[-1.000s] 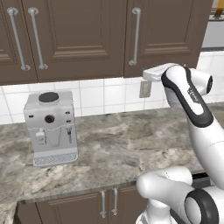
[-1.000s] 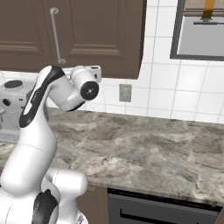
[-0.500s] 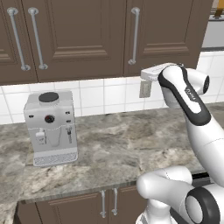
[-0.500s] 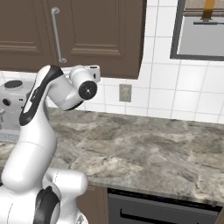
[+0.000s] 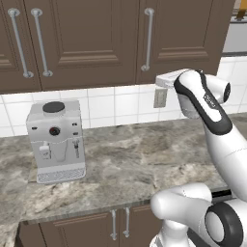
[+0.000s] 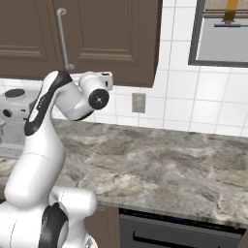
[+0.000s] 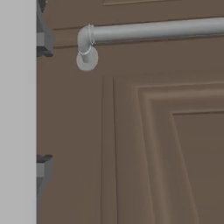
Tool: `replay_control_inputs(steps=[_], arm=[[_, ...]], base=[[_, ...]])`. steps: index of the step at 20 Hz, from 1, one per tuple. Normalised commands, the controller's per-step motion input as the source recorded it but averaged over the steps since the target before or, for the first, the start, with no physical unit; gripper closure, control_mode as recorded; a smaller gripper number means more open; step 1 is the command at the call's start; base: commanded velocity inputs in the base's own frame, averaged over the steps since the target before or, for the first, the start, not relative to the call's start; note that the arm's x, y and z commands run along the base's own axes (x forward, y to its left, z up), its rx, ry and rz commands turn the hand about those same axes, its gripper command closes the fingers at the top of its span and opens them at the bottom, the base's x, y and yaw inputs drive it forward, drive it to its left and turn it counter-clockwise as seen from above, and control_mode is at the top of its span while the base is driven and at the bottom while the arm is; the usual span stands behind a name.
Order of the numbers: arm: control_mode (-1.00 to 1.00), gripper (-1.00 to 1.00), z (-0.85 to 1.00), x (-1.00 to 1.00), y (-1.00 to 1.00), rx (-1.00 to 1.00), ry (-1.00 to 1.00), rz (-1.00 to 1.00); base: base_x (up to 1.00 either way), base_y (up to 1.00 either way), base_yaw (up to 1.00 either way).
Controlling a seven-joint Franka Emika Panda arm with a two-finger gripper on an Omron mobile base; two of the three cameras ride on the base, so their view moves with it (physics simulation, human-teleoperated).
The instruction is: Pick up the sponge and bar soap from the sink, and place them back in the cabinet, and close the cabinet door.
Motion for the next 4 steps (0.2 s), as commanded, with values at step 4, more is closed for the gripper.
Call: replay_control_inputs(steps=[4], arm=[[-1.00, -1.00, 0.00, 0.18, 0.04, 0.00, 0.00, 0.00]], base=[[0.00, 0.00, 0.00]])
